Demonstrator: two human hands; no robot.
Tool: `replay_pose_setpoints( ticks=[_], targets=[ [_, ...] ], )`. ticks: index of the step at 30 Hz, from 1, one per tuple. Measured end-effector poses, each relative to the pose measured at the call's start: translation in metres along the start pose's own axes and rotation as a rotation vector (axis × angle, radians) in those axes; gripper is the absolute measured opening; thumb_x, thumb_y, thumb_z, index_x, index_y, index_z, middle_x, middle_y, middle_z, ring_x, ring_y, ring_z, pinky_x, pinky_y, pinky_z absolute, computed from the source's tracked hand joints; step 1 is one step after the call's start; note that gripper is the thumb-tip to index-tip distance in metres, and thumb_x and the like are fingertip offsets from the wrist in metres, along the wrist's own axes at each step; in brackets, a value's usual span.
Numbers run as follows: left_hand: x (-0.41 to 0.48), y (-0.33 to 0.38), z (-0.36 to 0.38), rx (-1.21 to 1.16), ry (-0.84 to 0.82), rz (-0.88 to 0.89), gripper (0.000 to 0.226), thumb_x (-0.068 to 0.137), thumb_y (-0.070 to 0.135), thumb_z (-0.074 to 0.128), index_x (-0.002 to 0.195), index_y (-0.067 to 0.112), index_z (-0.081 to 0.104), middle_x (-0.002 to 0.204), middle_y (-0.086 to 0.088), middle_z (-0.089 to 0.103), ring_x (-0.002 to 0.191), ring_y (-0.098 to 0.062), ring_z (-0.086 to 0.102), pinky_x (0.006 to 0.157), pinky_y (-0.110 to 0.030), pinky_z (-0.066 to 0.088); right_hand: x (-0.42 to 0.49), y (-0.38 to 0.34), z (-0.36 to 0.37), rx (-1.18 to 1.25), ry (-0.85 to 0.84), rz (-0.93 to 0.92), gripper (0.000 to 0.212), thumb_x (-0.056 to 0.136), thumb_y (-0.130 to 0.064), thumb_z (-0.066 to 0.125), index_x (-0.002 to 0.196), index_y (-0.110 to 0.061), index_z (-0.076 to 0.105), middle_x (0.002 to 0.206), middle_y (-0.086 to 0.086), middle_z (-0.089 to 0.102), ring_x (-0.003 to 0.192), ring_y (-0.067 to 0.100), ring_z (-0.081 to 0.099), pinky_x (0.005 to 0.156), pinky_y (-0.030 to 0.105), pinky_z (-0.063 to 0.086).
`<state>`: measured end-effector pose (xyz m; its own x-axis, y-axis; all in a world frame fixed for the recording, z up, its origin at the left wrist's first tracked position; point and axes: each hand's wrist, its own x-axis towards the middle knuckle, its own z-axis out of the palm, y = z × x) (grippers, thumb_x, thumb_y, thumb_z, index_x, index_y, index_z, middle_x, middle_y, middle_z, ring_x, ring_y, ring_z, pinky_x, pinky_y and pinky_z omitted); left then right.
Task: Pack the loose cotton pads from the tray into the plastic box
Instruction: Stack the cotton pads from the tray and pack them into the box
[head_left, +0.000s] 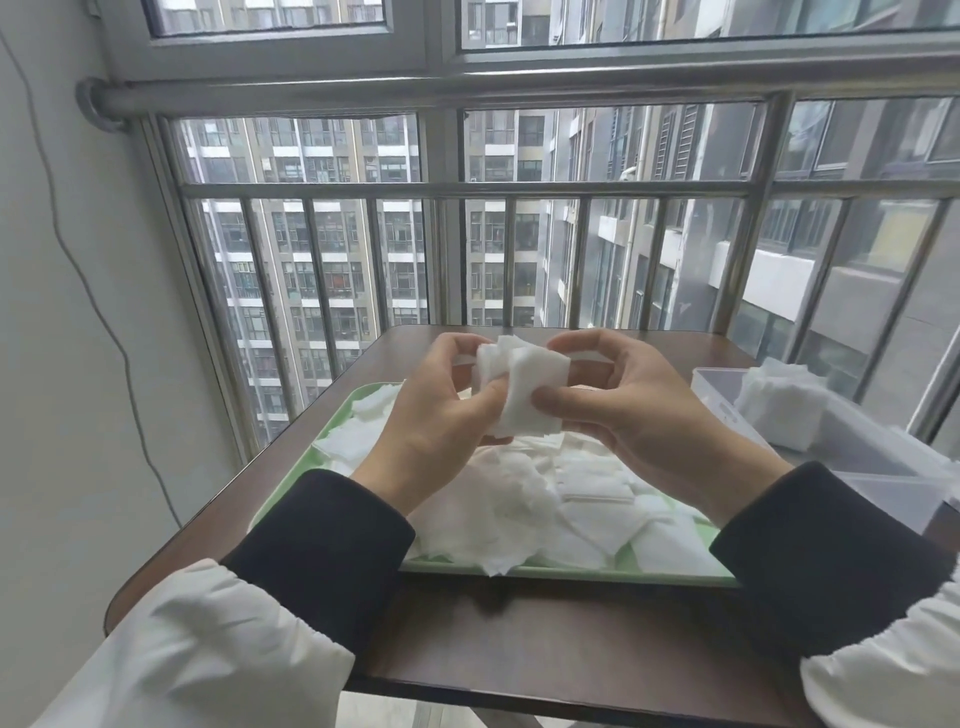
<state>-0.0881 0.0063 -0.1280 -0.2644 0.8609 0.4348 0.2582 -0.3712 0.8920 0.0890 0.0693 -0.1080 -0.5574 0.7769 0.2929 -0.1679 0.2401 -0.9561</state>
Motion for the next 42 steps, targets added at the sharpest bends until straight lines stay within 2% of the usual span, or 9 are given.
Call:
replay_pose_setpoints(
  ticks=[3,11,16,20,23,28,30,37,42],
  targets=[
    [0.000,0.000,0.001,-0.066,-0.022,-0.035,0.027,0.082,0.030,0.064,0.108,0.023,0.057,0.102,-0.011,0.071,0.082,-0.020,0.074,0.059,-0.031,0.059,0.001,0.001,-0.001,-0.022,0.020,-0.004,0.059,0.058,-0.013,0.087,0.111,-0.010,0.063,0.093,0.013,0.072,0.086,0.033,0.070,0.093,0.061,0.052],
    [0.000,0.004,0.002,-0.137,-0.052,-0.089,0.034,0.076,0.026,0.054,0.109,0.018,0.059,0.101,-0.009,0.067,0.079,-0.022,0.071,0.058,-0.031,0.058,0.002,0.001,-0.001,-0.083,0.042,0.010,0.050,0.069,-0.005,0.086,0.113,-0.010,0.063,0.100,0.017,0.068,0.096,0.039,0.070,0.088,0.058,0.056],
    [-0.002,0.008,0.001,-0.138,-0.088,-0.107,0.054,0.069,0.055,0.067,0.110,0.022,0.058,0.105,-0.004,0.071,0.086,-0.025,0.075,0.069,-0.041,0.063,0.001,0.001,0.001,-0.257,0.101,-0.024,0.047,0.073,-0.017,0.089,0.112,-0.016,0.061,0.093,0.012,0.068,0.087,0.035,0.072,0.077,0.045,0.062],
    [-0.001,0.007,0.001,-0.109,-0.053,-0.098,0.040,0.085,0.023,0.079,0.118,0.018,0.056,0.109,-0.009,0.071,0.092,-0.024,0.075,0.066,-0.033,0.061,0.001,0.002,0.004,-0.600,0.207,-0.063,0.050,0.073,-0.055,0.080,0.106,-0.027,0.056,0.090,0.005,0.067,0.076,0.022,0.069,0.063,0.033,0.055],
    [0.002,0.009,-0.008,-0.263,0.054,-0.161,0.027,0.096,0.012,0.064,0.122,0.011,0.055,0.113,-0.012,0.066,0.087,-0.021,0.075,0.065,-0.031,0.060,0.002,0.002,0.005,-0.838,0.242,-0.154,0.031,0.089,-0.055,0.065,0.099,-0.027,0.059,0.085,-0.009,0.065,0.076,0.006,0.063,0.061,0.023,0.045],
    [0.008,0.013,-0.029,-0.420,0.318,-0.208,0.029,0.096,0.017,0.059,0.122,0.007,0.058,0.114,-0.016,0.062,0.095,-0.027,0.069,0.062,-0.027,0.057,0.002,0.000,0.030,-0.914,-0.153,-0.157,0.008,0.088,-0.038,0.072,0.084,-0.031,0.069,0.080,-0.015,0.068,0.070,-0.006,0.062,0.057,0.011,0.046],
    [0.008,0.012,-0.036,-0.425,0.376,-0.208,0.029,0.095,0.019,0.059,0.121,0.007,0.058,0.114,-0.016,0.062,0.095,-0.027,0.068,0.063,-0.026,0.057,0.002,0.006,0.042,-0.926,-0.253,-0.074,0.018,0.078,-0.043,0.079,0.089,-0.030,0.071,0.083,-0.013,0.068,0.070,-0.002,0.062,0.062,0.016,0.051],
    [0.008,0.008,-0.042,-0.407,0.405,-0.217,0.017,0.094,0.019,0.061,0.108,0.011,0.059,0.108,-0.013,0.064,0.091,-0.026,0.069,0.060,-0.027,0.057,0.002,0.010,0.050,-0.904,-0.271,-0.026,0.046,0.067,-0.036,0.089,0.104,-0.034,0.062,0.086,-0.015,0.067,0.065,-0.009,0.056,0.054,0.009,0.042],
    [0.009,0.009,-0.039,-0.397,0.380,-0.205,0.016,0.095,0.018,0.060,0.109,0.011,0.059,0.108,-0.013,0.064,0.091,-0.026,0.070,0.060,-0.027,0.057,0.001,0.008,0.051,-0.911,-0.289,-0.017,0.027,0.073,-0.029,0.083,0.095,-0.029,0.068,0.076,-0.012,0.060,0.061,-0.001,0.051,0.059,0.018,0.044]
  ],
)
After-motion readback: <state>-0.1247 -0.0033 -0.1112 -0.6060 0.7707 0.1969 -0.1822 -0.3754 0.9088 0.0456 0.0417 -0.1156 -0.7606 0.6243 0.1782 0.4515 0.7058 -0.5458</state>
